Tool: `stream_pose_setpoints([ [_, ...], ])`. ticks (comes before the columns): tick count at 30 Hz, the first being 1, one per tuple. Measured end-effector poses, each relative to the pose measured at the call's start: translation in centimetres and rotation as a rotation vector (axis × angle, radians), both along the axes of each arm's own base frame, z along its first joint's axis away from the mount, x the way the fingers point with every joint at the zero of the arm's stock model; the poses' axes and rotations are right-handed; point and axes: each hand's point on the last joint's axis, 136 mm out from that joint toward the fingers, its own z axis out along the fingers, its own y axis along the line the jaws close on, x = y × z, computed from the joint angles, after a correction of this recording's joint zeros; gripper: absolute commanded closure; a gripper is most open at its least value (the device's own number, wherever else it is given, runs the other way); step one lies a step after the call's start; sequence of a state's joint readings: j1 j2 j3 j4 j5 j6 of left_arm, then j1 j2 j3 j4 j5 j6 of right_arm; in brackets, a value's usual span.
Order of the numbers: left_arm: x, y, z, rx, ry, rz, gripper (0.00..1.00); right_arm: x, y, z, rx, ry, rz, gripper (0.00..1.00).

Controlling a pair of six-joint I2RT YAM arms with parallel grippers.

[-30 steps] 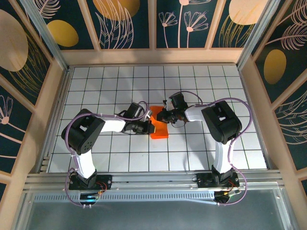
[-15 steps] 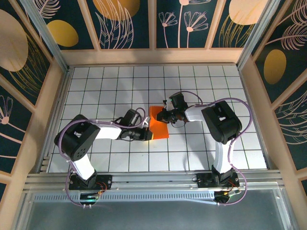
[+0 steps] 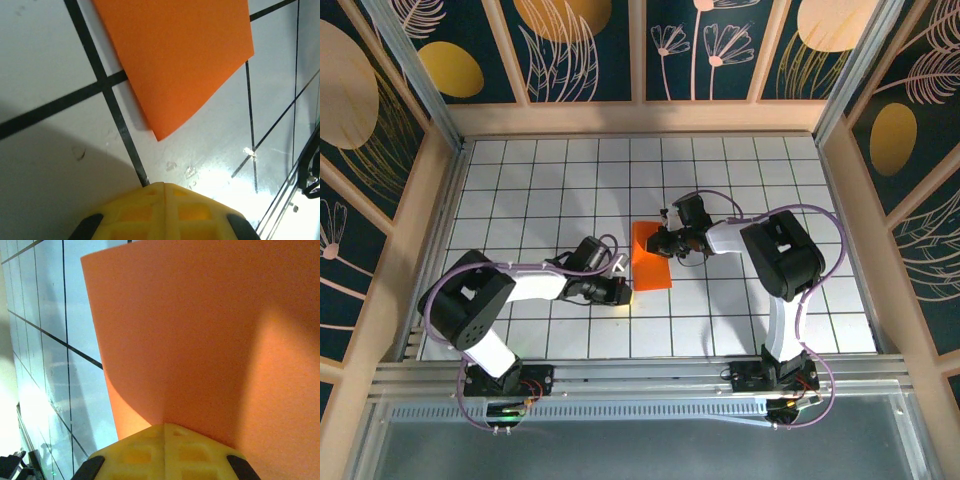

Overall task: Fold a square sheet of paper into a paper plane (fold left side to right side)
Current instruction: First fold the square sheet of paper in half at the center of the table, then hold the square sheet of paper at the center of the table.

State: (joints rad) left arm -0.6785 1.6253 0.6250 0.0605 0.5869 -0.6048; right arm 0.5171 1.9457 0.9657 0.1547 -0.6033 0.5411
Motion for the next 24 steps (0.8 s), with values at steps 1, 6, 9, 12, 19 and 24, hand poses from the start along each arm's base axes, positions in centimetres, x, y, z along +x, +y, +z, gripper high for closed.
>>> stream_pose_setpoints([
  [1, 0.3, 0.1, 0.4, -0.005, 0.002, 0.009, 0.97, 0.0, 0.0, 0.0, 0.000, 0.000, 0.000, 1.00],
  [6, 5.2, 0.0, 3.7, -0.069, -0.059, 0.095, 0.98, 0.0, 0.0, 0.0, 0.000, -0.001, 0.000, 1.00],
  [9, 7.5, -0.7, 4.5, -0.086, -0.087, 0.112, 0.99, 0.0, 0.0, 0.0, -0.001, 0.000, 0.000, 1.00],
  [12, 8.7, -1.5, 3.4, -0.079, -0.076, 0.112, 0.99, 0.0, 0.0, 0.0, -0.001, -0.001, -0.001, 1.00],
  [19, 8.5, -2.4, 1.2, -0.045, -0.029, 0.092, 0.99, 0.0, 0.0, 0.0, -0.002, -0.002, -0.001, 1.00],
  [24, 8.0, -2.9, 0.3, -0.019, -0.021, 0.078, 0.99, 0.0, 0.0, 0.0, -0.002, -0.002, 0.000, 1.00],
])
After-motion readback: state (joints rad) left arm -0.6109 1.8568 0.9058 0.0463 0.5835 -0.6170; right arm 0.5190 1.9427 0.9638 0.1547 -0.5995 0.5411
